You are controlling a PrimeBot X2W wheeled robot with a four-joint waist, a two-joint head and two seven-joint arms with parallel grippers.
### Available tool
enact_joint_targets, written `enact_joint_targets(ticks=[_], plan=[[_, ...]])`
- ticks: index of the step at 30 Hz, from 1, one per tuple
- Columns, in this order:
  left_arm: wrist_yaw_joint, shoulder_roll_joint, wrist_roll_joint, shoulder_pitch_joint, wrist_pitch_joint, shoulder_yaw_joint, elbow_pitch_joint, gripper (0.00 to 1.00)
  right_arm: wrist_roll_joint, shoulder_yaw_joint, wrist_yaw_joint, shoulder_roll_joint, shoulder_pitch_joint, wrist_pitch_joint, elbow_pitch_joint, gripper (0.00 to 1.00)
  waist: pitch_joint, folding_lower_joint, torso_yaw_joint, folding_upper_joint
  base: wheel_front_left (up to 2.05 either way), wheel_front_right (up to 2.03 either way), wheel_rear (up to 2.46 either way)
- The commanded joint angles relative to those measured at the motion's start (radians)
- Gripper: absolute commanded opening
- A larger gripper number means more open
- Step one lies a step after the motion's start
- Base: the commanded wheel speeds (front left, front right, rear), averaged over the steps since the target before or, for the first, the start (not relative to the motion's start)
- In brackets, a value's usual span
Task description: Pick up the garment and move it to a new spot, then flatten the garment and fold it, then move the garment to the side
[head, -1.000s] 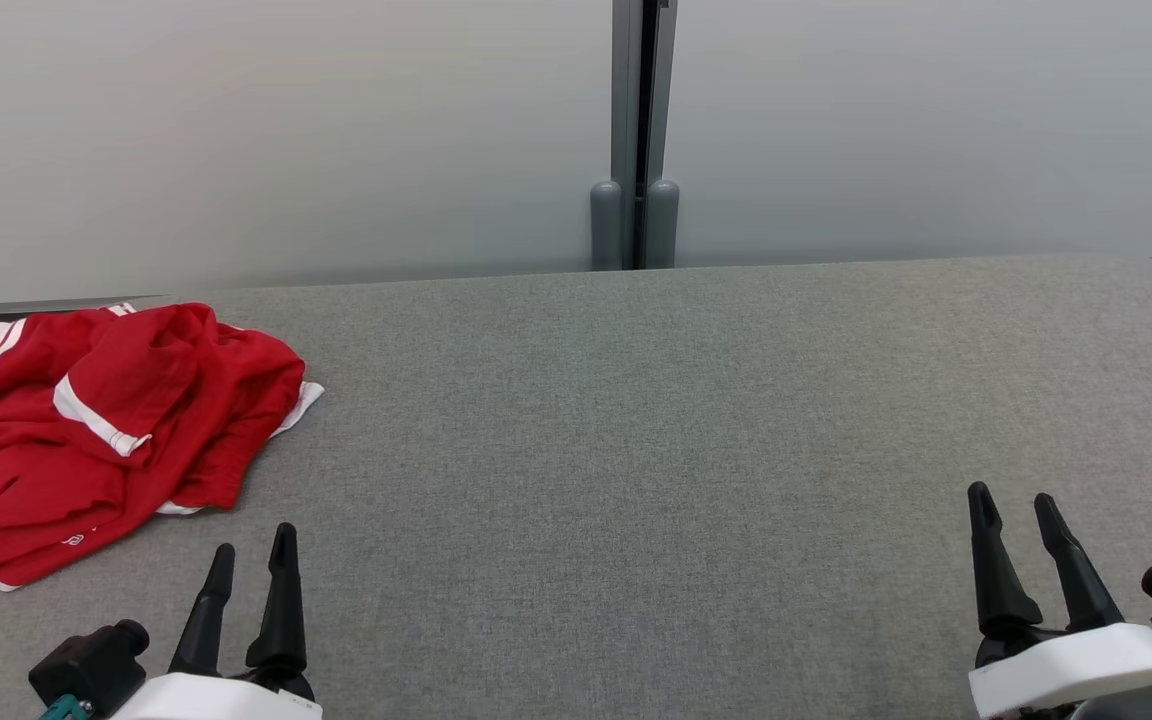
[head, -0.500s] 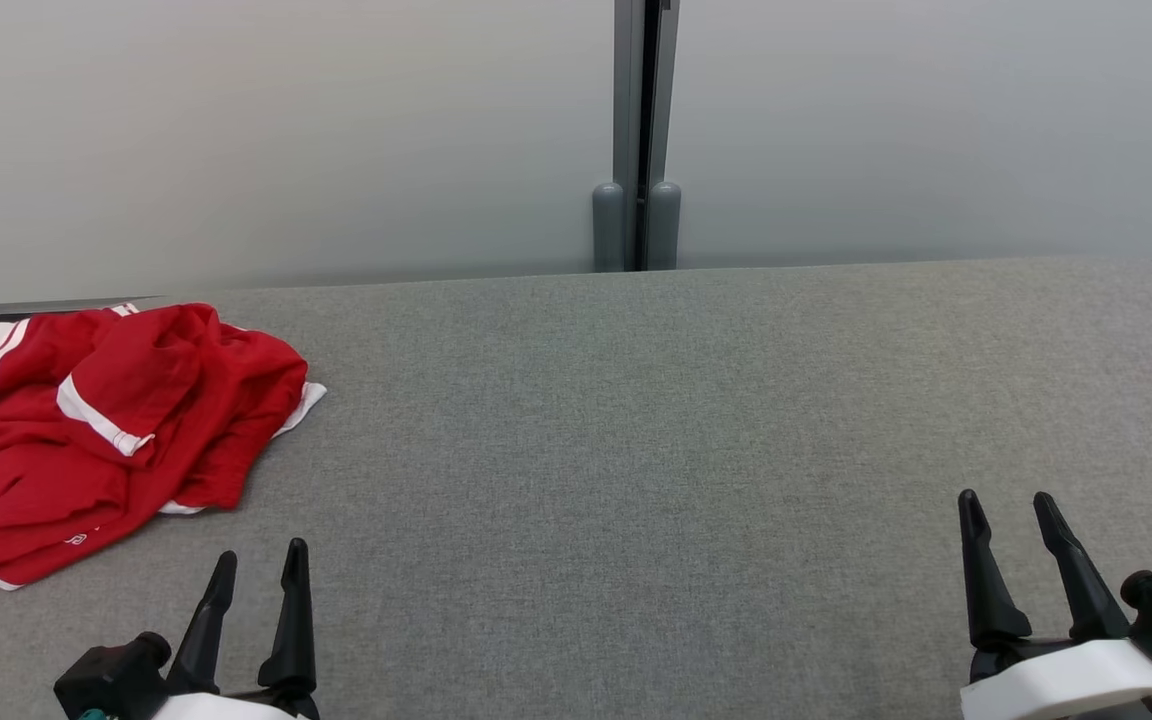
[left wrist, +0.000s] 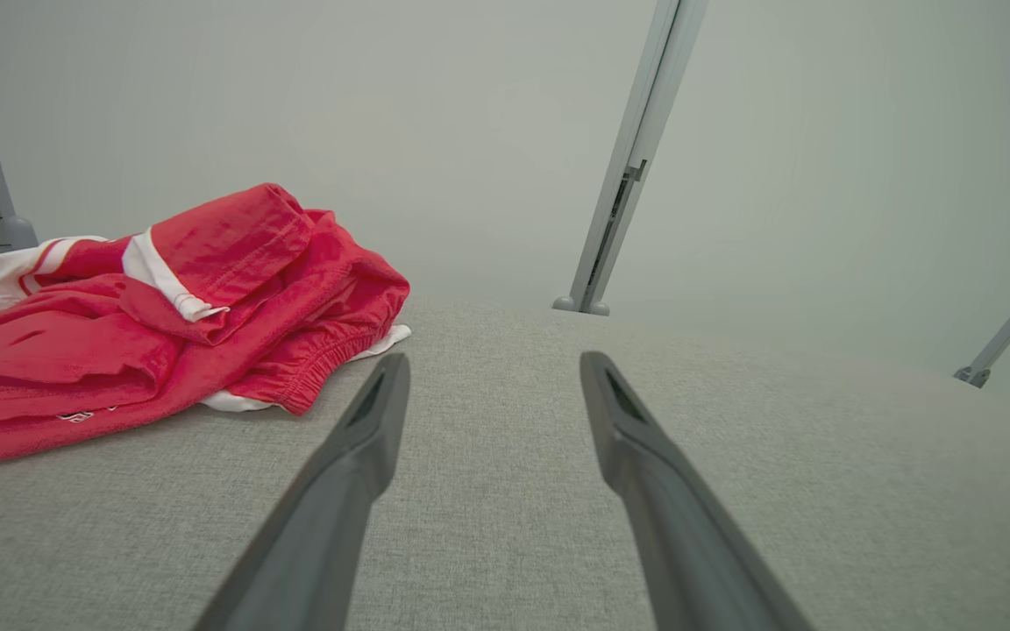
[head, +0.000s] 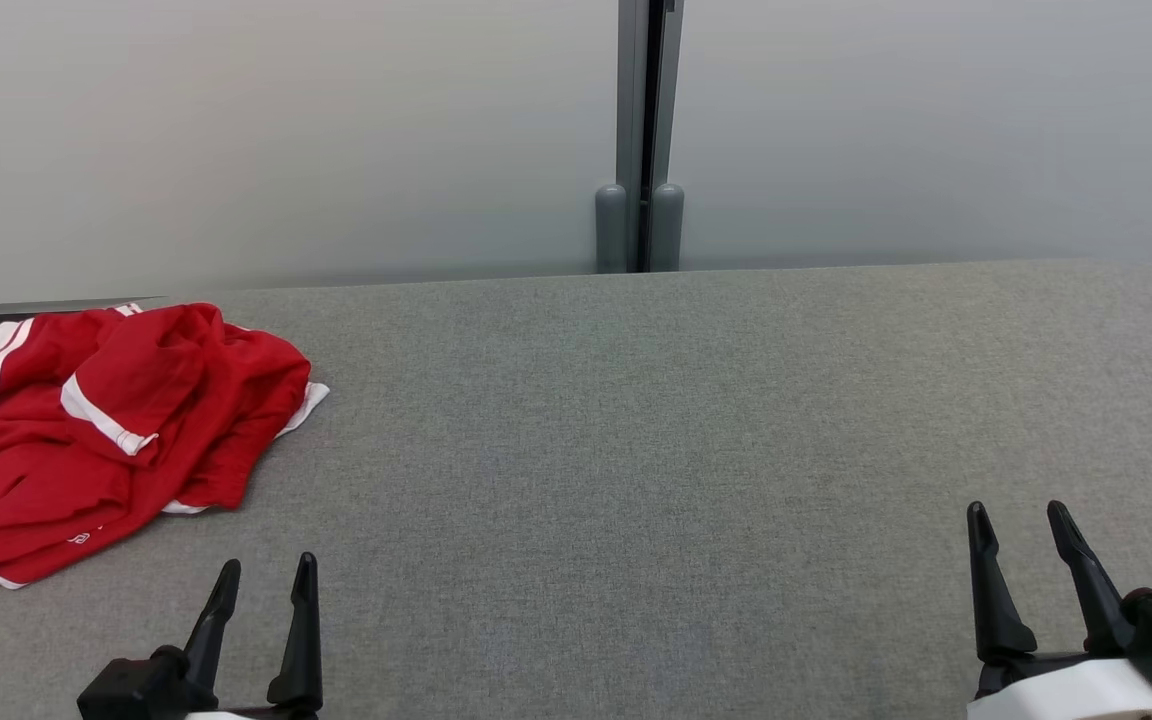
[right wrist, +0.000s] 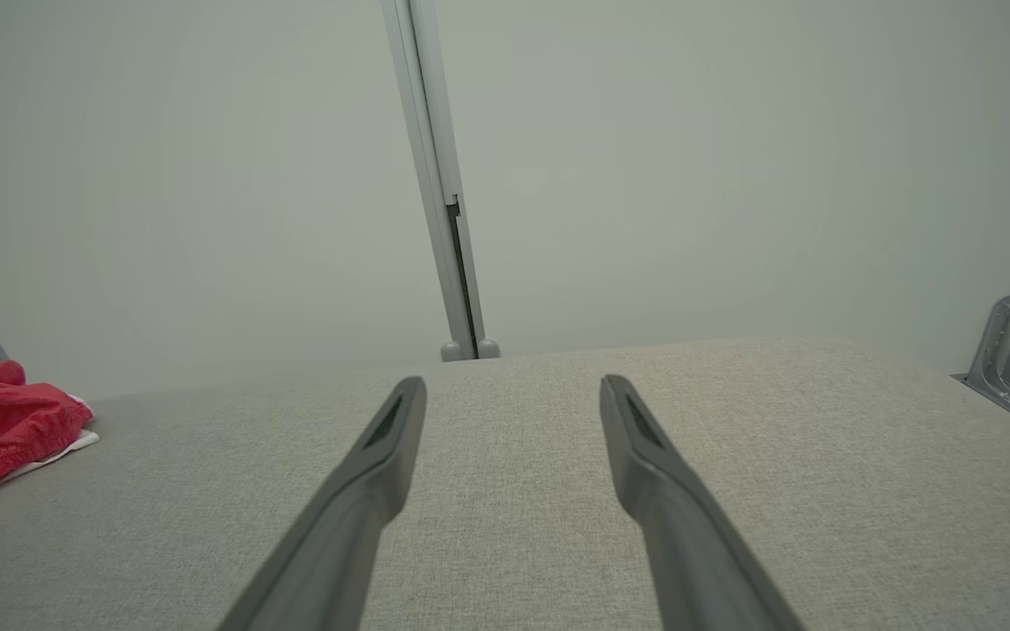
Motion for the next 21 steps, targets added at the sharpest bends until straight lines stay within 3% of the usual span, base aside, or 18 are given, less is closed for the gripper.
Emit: enact_joint_targets(ticks=[1,21], plan=[[0.002,0.006,0.02,0.004,-0.009,0.003,-0.008,1.0,-0.016,-0.003,0.002,-0.003,0.004,-0.013,-0.01,1.0,0.0,0.0,0.0,0.0,0.0,0.0,0.0],[0.006,0.004,0.156,0.034,-0.048,0.03,-0.012,1.0,-0.13,-0.03,0.002,0.013,0.039,-0.052,-0.013,1.0,-0.011,0.0,0.004,0.0,0.0,0.0,0.0]])
